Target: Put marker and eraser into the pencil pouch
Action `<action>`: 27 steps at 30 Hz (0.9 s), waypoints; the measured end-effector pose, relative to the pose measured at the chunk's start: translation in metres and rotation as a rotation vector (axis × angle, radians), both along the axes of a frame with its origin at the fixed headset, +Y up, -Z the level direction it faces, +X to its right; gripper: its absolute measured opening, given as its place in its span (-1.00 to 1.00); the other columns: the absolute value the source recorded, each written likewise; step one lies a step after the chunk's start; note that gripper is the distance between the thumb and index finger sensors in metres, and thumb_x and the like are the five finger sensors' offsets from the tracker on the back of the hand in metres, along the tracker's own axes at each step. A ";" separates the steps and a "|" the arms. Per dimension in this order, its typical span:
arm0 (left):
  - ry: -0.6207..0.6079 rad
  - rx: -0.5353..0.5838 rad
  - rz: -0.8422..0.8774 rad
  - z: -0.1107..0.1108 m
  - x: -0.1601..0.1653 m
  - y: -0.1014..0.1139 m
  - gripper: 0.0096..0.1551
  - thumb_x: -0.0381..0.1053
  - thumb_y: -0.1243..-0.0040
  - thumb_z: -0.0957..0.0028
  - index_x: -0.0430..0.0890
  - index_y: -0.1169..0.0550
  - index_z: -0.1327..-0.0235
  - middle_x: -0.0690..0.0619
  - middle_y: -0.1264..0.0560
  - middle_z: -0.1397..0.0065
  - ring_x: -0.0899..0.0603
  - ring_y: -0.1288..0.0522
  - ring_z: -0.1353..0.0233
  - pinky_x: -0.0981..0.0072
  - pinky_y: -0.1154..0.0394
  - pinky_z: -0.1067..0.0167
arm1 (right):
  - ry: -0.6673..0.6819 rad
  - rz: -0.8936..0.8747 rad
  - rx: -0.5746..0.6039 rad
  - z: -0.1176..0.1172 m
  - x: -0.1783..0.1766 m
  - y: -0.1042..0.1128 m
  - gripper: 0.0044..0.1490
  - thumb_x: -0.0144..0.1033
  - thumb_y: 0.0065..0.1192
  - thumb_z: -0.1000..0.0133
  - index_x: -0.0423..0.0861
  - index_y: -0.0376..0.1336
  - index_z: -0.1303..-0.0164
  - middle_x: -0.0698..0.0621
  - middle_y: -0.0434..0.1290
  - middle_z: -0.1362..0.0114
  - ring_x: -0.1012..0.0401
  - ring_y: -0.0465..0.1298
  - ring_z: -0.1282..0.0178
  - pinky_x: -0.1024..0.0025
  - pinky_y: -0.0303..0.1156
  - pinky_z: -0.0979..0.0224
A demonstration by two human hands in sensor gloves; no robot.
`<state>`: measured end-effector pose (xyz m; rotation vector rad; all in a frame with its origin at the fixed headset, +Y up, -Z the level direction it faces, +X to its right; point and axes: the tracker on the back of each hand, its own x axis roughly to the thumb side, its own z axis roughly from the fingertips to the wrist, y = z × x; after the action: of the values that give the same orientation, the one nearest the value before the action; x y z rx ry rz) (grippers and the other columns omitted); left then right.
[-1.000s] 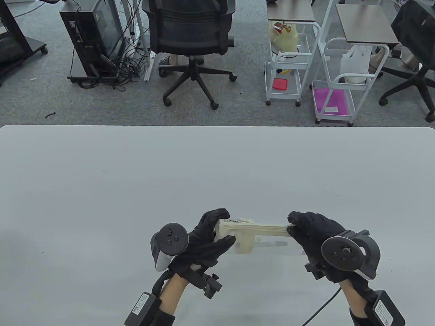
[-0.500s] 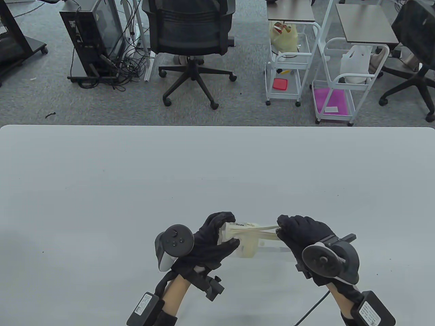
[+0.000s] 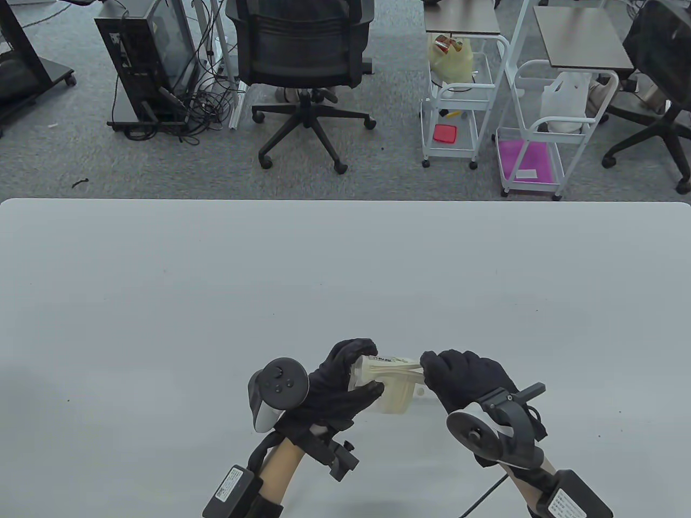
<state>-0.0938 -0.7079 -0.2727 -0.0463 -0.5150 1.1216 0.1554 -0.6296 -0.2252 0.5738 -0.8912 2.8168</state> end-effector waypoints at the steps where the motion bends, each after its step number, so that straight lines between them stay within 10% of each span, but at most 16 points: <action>1: 0.001 0.003 -0.005 0.000 0.000 0.000 -0.13 0.31 -0.22 0.03 0.14 -0.24 -0.56 -0.12 -0.29 -0.63 -0.25 -0.42 -0.49 0.07 -0.59 -0.22 | -0.004 -0.012 -0.005 0.000 0.002 0.000 -0.54 -0.14 0.54 0.20 0.10 0.54 0.08 0.00 0.66 0.05 0.21 0.70 0.36 0.17 0.62 0.18; 10: 0.006 -0.026 0.053 -0.002 -0.005 -0.001 -0.13 0.31 -0.22 0.04 0.14 -0.24 -0.56 -0.11 -0.29 -0.63 -0.25 -0.42 -0.49 0.07 -0.59 -0.23 | -0.042 -0.029 -0.033 0.000 0.013 0.010 -0.56 -0.16 0.58 0.22 0.12 0.55 0.11 0.00 0.64 0.03 0.22 0.68 0.34 0.17 0.61 0.15; 16: 0.028 -0.055 0.124 -0.006 -0.016 -0.002 -0.13 0.32 -0.22 0.03 0.15 -0.24 -0.56 -0.11 -0.29 -0.63 -0.25 -0.42 -0.50 0.07 -0.59 -0.23 | -0.014 -0.357 -0.130 -0.007 0.067 0.025 -0.38 -0.03 0.45 0.16 0.06 0.48 -0.13 -0.07 0.57 -0.18 0.07 0.67 0.10 0.02 0.55 -0.04; 27: 0.074 -0.072 0.211 -0.011 -0.030 -0.002 -0.13 0.32 -0.21 0.02 0.16 -0.23 -0.57 -0.12 -0.27 -0.65 -0.26 -0.40 -0.52 0.02 -0.56 -0.28 | 0.322 -0.753 -0.981 -0.077 0.142 -0.045 0.28 0.18 0.47 0.16 0.11 -0.10 -0.69 -0.16 -0.13 -0.75 -0.26 -0.06 -0.76 -0.35 -0.03 -0.55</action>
<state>-0.1234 -0.7103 -0.2834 -0.0134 -0.4201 1.3429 0.2976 -0.6748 -0.3023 0.3820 0.3212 2.0037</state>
